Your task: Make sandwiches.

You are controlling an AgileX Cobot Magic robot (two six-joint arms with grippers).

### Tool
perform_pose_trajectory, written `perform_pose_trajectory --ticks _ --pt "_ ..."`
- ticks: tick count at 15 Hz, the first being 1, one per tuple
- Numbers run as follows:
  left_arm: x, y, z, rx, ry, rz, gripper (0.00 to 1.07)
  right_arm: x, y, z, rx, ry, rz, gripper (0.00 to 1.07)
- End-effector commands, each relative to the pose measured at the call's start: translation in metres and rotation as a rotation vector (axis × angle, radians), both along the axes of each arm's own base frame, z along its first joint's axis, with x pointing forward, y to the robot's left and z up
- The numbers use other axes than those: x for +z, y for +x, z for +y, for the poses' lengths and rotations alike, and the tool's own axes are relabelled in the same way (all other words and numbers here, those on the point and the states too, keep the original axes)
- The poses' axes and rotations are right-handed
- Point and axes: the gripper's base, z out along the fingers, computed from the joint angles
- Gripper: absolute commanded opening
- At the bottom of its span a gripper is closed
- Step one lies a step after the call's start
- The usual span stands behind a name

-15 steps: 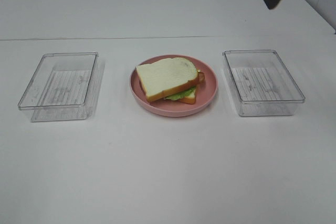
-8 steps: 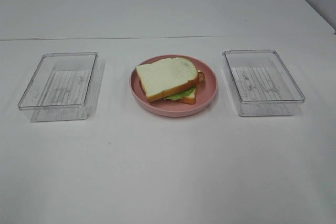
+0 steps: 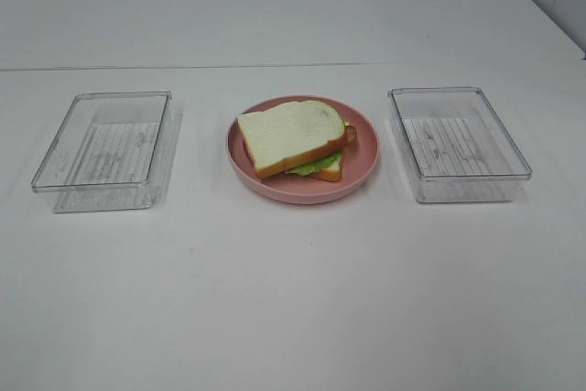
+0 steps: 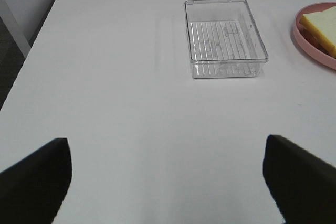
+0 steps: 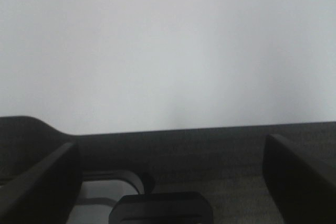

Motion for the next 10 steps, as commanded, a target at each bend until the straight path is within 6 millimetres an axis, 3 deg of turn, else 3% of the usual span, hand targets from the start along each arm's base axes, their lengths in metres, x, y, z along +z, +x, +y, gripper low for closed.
perform_pose_trajectory --ticks 1,4,7,10 --pt "0.0 -0.002 0.0 0.003 0.002 -0.015 0.91 0.003 -0.018 -0.002 0.035 0.008 -0.122 0.89" --pt "0.0 -0.002 0.0 0.003 0.002 -0.015 0.91 0.01 -0.047 0.002 0.09 0.052 -0.378 0.89" --pt "0.0 -0.002 0.0 0.003 0.002 -0.015 0.91 0.01 -0.064 0.0 0.059 0.047 -0.522 0.89" --pt "0.0 -0.001 0.0 0.003 0.001 -0.011 0.91 -0.002 -0.061 0.0 0.05 0.049 -0.503 0.89"
